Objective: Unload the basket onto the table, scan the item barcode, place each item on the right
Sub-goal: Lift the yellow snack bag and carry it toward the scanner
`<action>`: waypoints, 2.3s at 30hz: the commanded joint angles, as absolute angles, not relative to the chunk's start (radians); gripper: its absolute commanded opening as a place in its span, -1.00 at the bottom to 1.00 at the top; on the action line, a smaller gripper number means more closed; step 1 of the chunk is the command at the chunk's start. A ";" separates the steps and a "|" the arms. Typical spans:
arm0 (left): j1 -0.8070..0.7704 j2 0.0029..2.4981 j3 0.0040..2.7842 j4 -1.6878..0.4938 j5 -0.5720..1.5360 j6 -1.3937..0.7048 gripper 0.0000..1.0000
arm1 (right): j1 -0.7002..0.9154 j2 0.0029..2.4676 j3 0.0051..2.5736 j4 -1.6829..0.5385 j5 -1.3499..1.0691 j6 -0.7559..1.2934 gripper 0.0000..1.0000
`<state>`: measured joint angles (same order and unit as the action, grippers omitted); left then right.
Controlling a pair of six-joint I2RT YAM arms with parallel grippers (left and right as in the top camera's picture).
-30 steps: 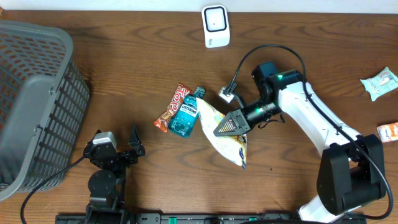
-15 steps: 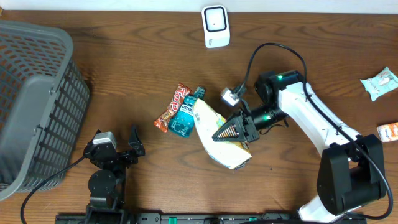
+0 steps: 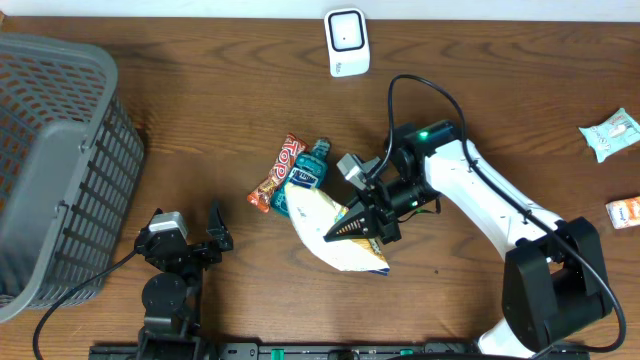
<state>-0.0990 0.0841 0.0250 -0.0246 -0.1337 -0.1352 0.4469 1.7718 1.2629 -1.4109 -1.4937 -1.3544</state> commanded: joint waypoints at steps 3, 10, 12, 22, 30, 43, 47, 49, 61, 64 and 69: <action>-0.095 0.084 0.004 -0.059 -0.150 -0.144 0.96 | 0.456 1.758 1.260 -1.403 -1.562 -1.392 -0.98; -0.095 0.084 0.004 -0.059 -0.150 -0.144 0.96 | 0.456 1.758 1.260 -1.406 -1.562 -1.392 -0.98; -0.095 0.084 0.004 -0.059 -0.150 -0.144 0.96 | 0.456 1.758 1.260 -1.406 -1.562 -1.392 -0.98; -0.095 0.084 0.004 -0.059 -0.150 -0.144 0.96 | 0.412 1.758 1.260 -1.493 -1.562 -1.385 -0.98; -0.094 0.084 0.004 -0.059 -0.150 -0.144 0.95 | 0.305 1.758 1.260 -1.679 -1.518 -1.386 -0.98; -0.095 0.084 0.004 -0.059 -0.150 -0.144 0.96 | 0.223 1.758 1.260 -1.702 -1.412 -1.372 -0.98; -0.095 0.084 0.004 -0.059 -0.150 -0.144 0.96 | 0.223 1.753 1.260 -1.702 -1.391 -1.346 -0.98; -0.095 0.084 0.004 -0.059 -0.150 -0.144 0.96 | 0.223 1.746 1.260 -1.702 -1.374 -1.327 -0.98; -0.095 0.084 0.004 -0.059 -0.150 -0.144 0.95 | 0.224 1.682 1.260 -1.602 -1.220 -1.374 -0.97; -0.095 0.084 0.004 -0.059 -0.150 -0.144 0.96 | 0.222 1.681 1.260 -1.462 -1.179 -1.203 -0.97; -0.095 0.084 0.004 -0.059 -0.150 -0.144 0.96 | 0.224 1.681 1.260 -1.098 -0.878 -0.659 -0.97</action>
<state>-0.0990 0.0841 0.0250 -0.0246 -0.1337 -0.1352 0.2249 1.6882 1.2552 -1.1938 -1.0779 -1.0515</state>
